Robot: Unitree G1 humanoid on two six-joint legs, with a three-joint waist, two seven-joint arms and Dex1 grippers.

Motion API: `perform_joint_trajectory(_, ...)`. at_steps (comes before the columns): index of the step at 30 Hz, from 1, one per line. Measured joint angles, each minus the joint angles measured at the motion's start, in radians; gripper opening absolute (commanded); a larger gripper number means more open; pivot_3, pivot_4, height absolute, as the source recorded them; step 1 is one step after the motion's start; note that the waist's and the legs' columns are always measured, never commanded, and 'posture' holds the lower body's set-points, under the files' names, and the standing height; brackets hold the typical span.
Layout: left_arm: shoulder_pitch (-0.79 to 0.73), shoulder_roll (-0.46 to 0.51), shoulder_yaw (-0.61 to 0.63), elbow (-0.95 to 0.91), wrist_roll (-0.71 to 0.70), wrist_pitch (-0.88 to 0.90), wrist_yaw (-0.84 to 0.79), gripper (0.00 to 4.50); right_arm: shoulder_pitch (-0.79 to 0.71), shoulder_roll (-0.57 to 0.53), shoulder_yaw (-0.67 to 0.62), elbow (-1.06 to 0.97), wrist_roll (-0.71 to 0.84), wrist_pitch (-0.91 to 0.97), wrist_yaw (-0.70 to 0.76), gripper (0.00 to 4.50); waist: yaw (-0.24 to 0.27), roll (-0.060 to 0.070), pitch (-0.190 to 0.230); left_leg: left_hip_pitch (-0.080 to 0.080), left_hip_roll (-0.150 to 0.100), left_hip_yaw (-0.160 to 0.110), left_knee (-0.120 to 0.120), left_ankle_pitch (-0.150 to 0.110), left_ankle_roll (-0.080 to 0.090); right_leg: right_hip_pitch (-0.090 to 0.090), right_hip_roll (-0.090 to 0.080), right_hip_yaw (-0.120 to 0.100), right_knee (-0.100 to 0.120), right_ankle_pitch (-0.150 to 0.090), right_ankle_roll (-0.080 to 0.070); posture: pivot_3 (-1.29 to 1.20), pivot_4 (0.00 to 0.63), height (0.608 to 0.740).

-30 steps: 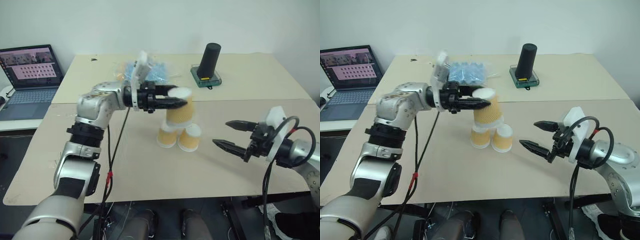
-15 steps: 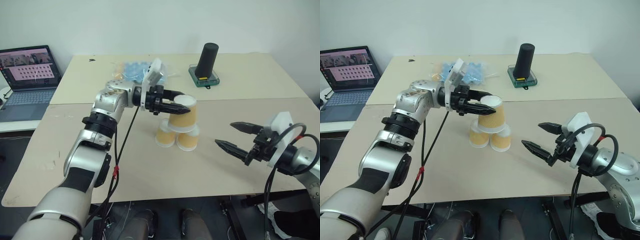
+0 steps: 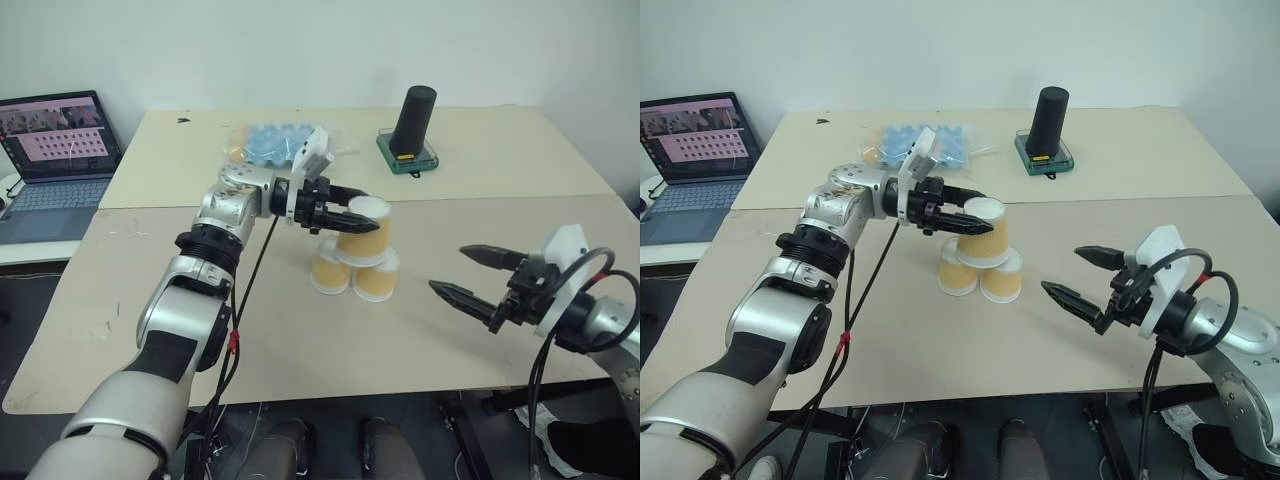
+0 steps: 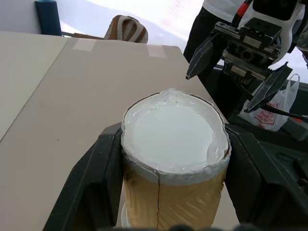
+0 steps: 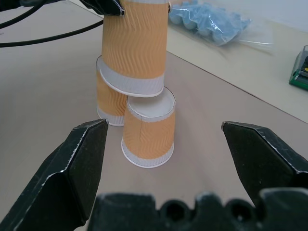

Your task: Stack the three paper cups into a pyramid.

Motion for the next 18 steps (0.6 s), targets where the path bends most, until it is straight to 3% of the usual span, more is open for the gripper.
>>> perform_joint_trajectory(4, -0.002, -0.001, 0.002, 0.000, 0.006, 0.000, 0.000, 4.40, 0.002, 0.000, -0.001, 0.000, 0.006, 0.000, -0.007, 4.43, 0.000, 0.000, 0.000, 0.000, 0.000, 0.000, 0.000, 0.000, 0.000, 0.000, 0.000, 0.000, 0.000, 0.000, 0.000, 0.00, 0.150, 0.740)
perform_joint_trajectory(18, -0.004, 0.001, 0.032, -0.001, 0.003, 0.044, -0.006, 4.40, 0.003, 0.000, -0.001, 0.001, 0.006, 0.000, -0.012, 4.43, 0.000, 0.000, 0.000, 0.000, 0.000, 0.000, 0.000, 0.000, 0.000, 0.000, 0.002, 0.000, 0.000, 0.000, 0.000, 0.00, 0.150, 0.740)
